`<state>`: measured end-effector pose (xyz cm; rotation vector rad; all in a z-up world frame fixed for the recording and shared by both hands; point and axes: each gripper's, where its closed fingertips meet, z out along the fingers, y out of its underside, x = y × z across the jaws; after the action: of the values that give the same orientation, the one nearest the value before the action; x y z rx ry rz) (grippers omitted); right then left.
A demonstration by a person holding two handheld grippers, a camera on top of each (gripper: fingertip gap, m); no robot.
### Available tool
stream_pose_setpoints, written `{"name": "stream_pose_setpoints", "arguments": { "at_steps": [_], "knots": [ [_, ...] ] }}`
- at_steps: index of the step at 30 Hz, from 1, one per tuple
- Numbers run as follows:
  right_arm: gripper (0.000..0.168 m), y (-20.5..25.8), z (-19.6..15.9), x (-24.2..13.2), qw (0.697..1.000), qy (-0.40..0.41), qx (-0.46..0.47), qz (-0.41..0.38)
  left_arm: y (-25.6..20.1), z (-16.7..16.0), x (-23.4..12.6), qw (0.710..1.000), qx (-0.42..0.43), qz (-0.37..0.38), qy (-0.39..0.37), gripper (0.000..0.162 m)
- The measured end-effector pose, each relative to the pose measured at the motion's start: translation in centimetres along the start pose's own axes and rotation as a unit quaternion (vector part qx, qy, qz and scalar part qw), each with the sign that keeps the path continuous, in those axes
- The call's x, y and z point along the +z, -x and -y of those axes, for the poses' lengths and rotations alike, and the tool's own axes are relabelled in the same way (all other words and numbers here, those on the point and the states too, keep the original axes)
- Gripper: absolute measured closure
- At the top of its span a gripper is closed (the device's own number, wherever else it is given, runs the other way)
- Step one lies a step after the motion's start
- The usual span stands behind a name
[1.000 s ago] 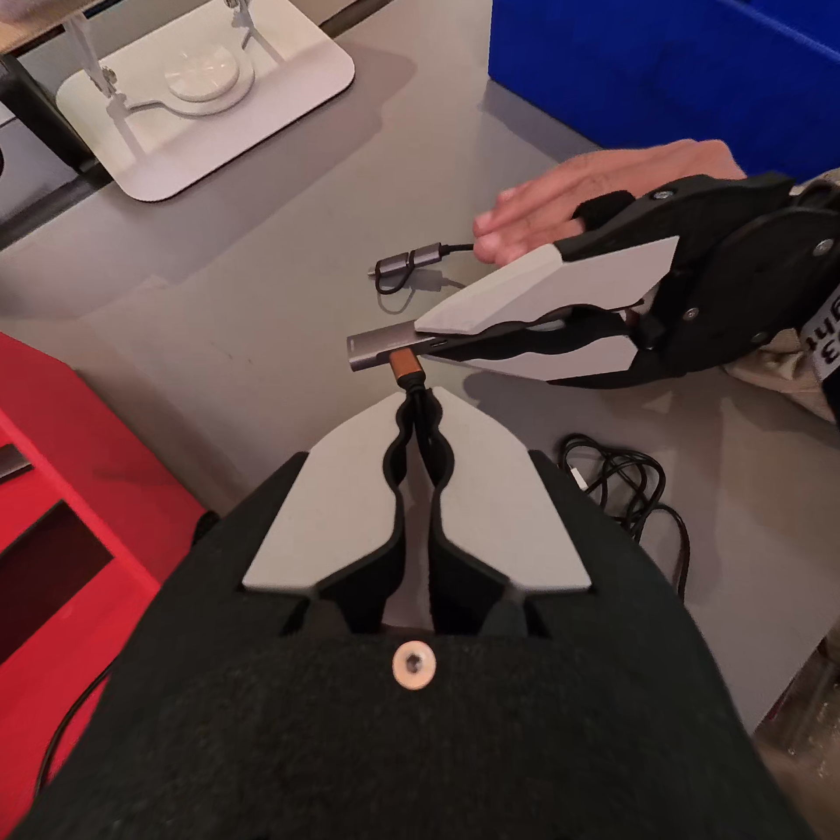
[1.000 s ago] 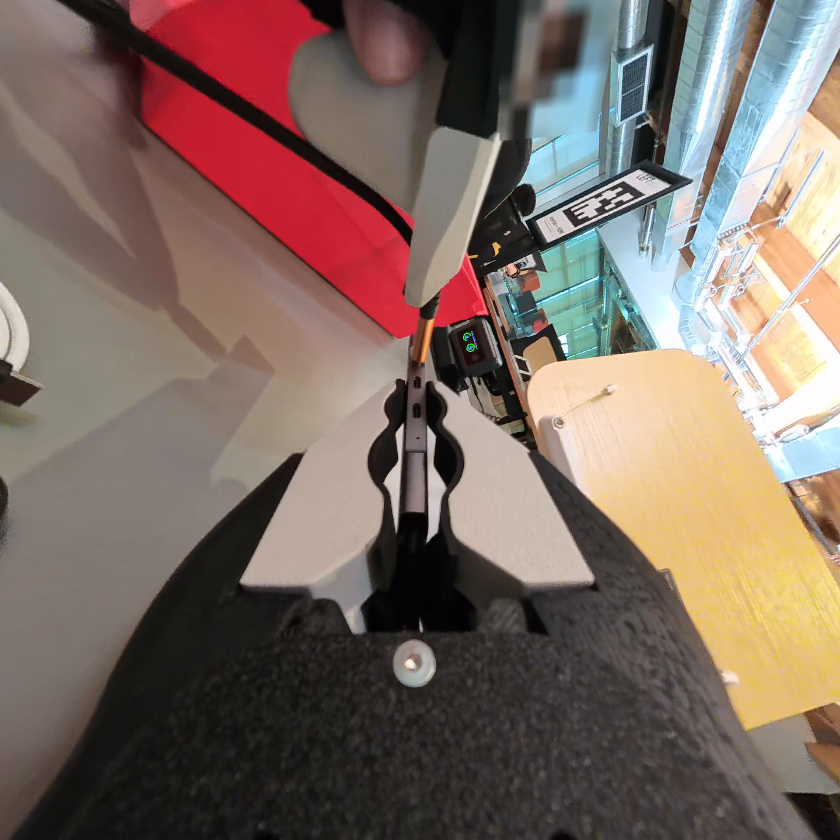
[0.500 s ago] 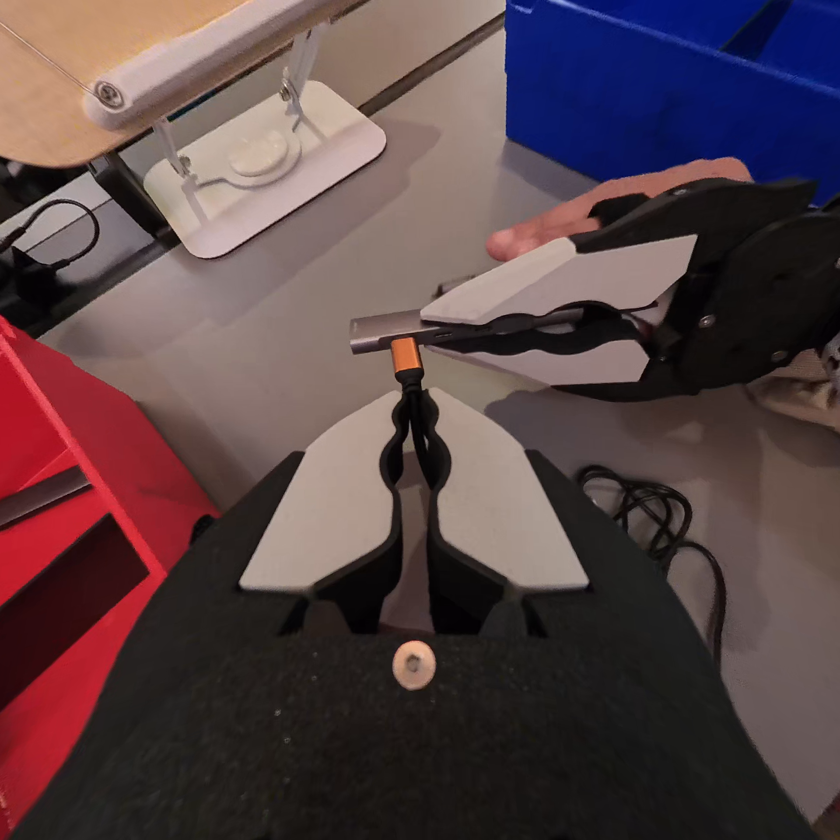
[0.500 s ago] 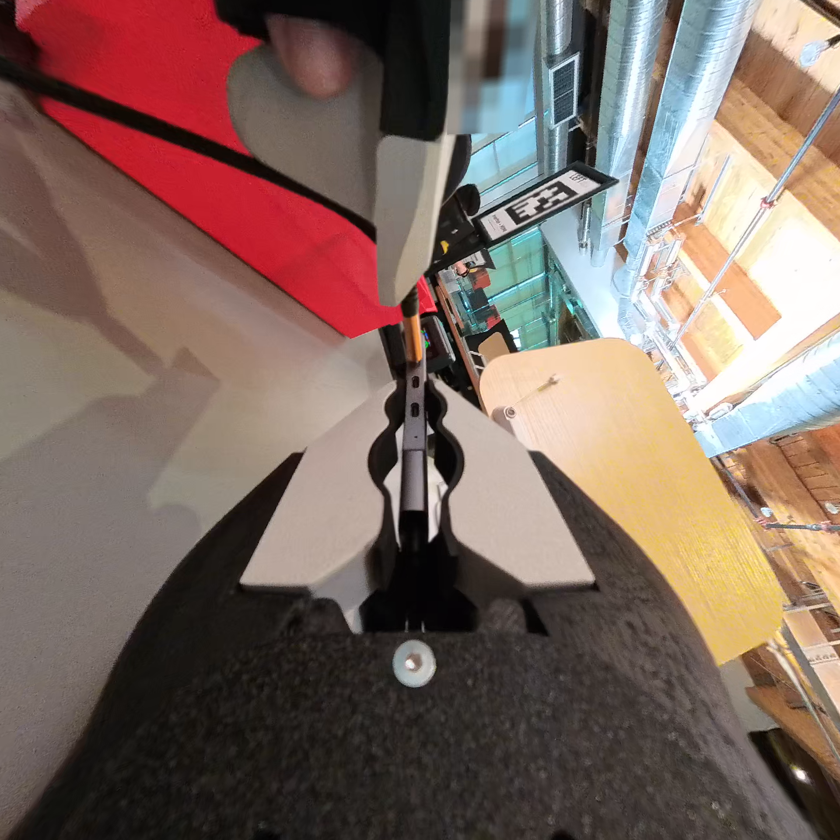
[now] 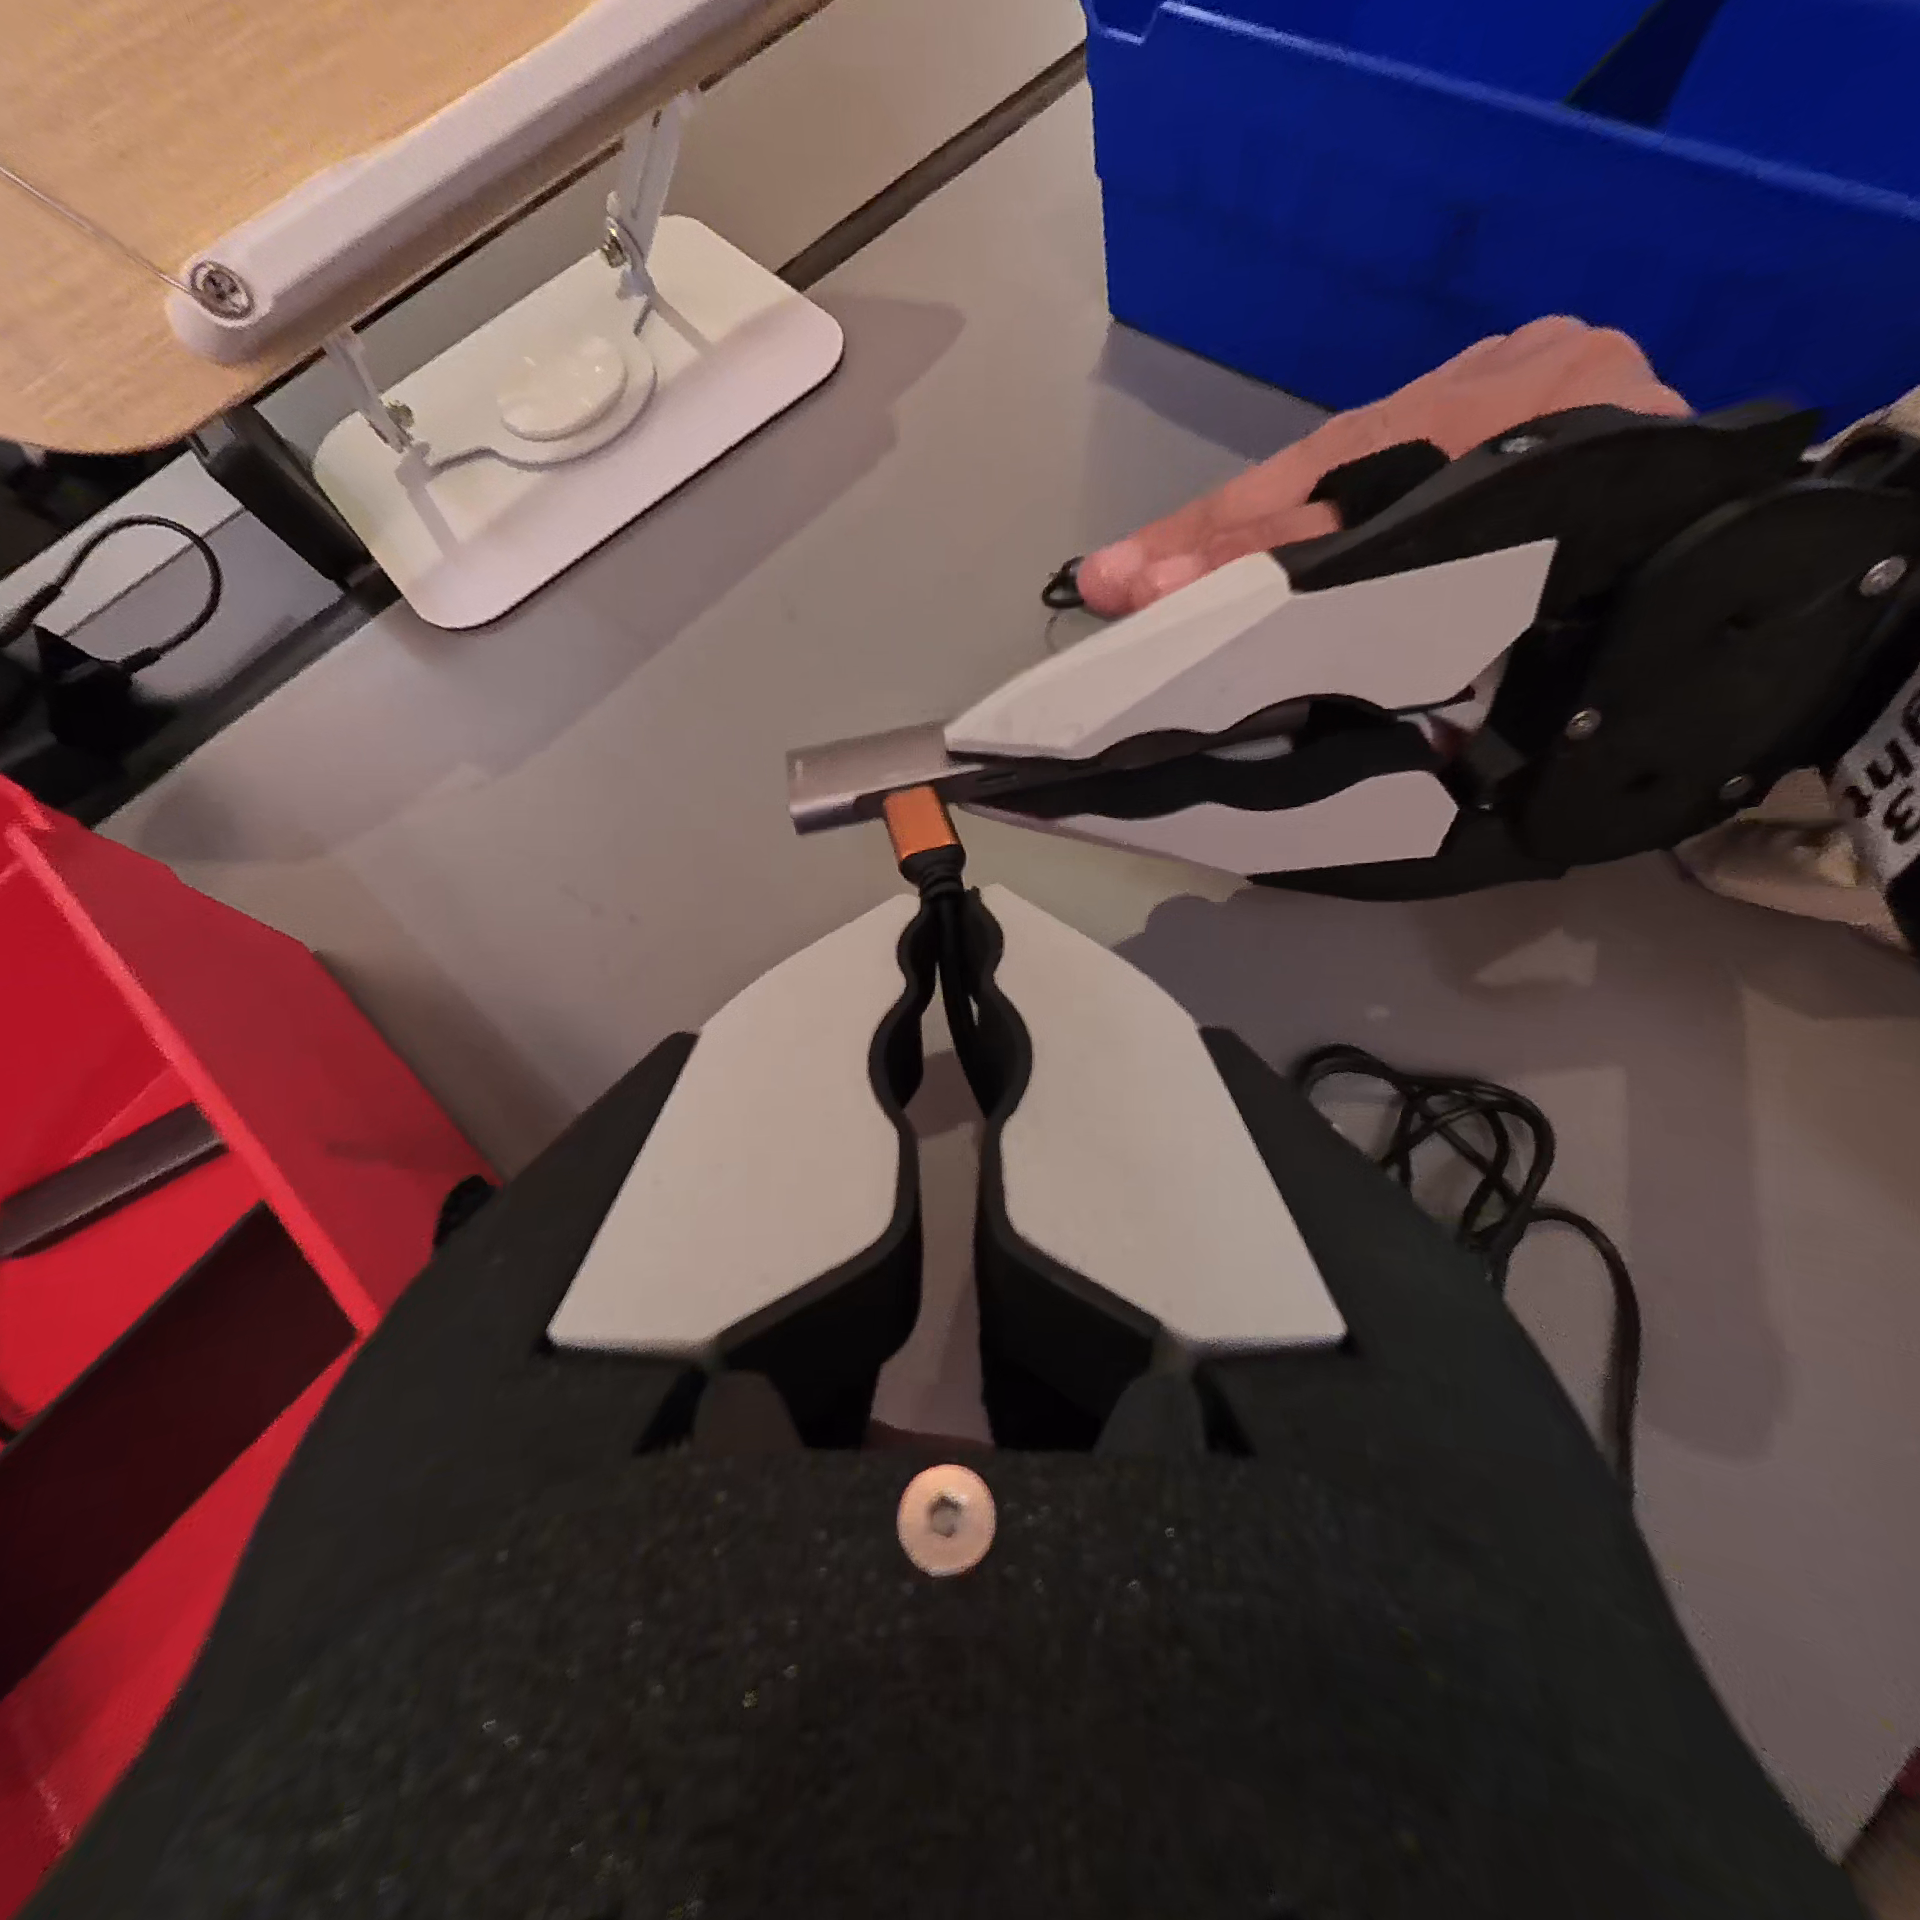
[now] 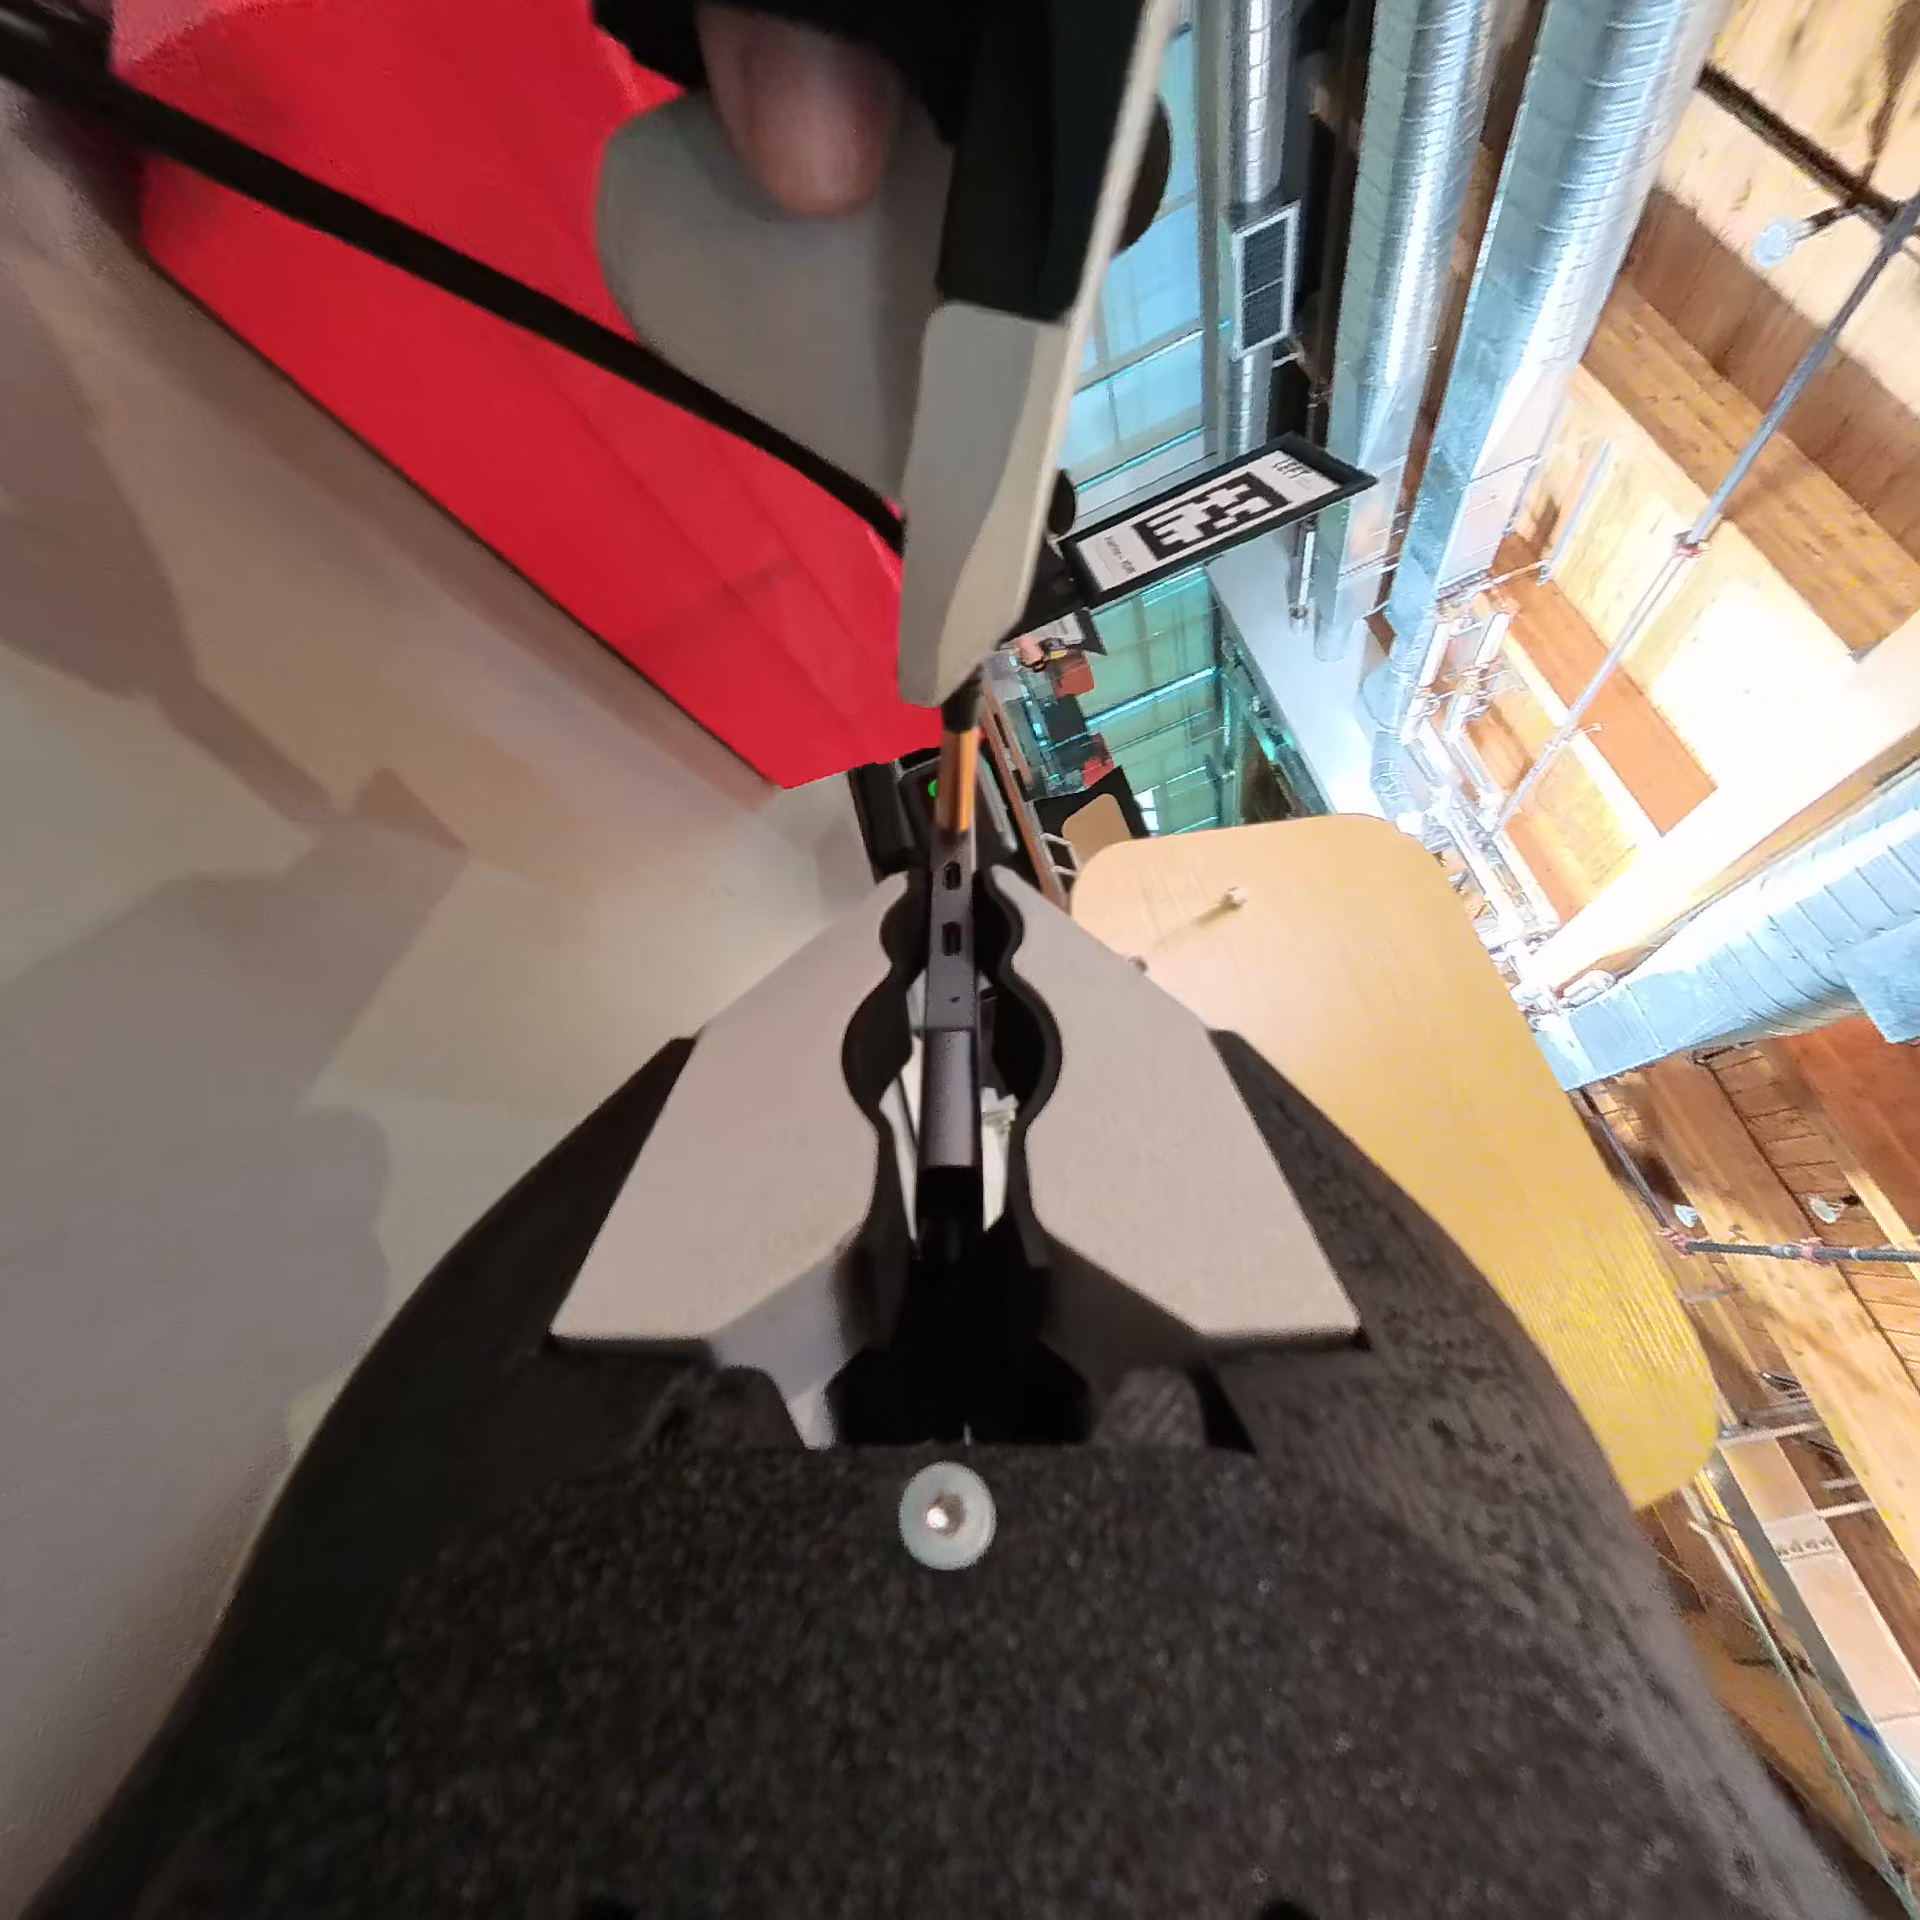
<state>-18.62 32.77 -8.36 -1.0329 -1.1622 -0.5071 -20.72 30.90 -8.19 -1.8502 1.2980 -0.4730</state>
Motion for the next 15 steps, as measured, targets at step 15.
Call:
{"name": "stream_pose_setpoints", "arguments": {
  "at_steps": [15],
  "knots": [
    [0.160, 0.47, -0.55, 0.51, 0.998, 0.011, 0.067, -0.010, 0.21, -0.35, 0.31, 1.000, -0.019, 0.008, 0.011, 0.158]
  ]
}}
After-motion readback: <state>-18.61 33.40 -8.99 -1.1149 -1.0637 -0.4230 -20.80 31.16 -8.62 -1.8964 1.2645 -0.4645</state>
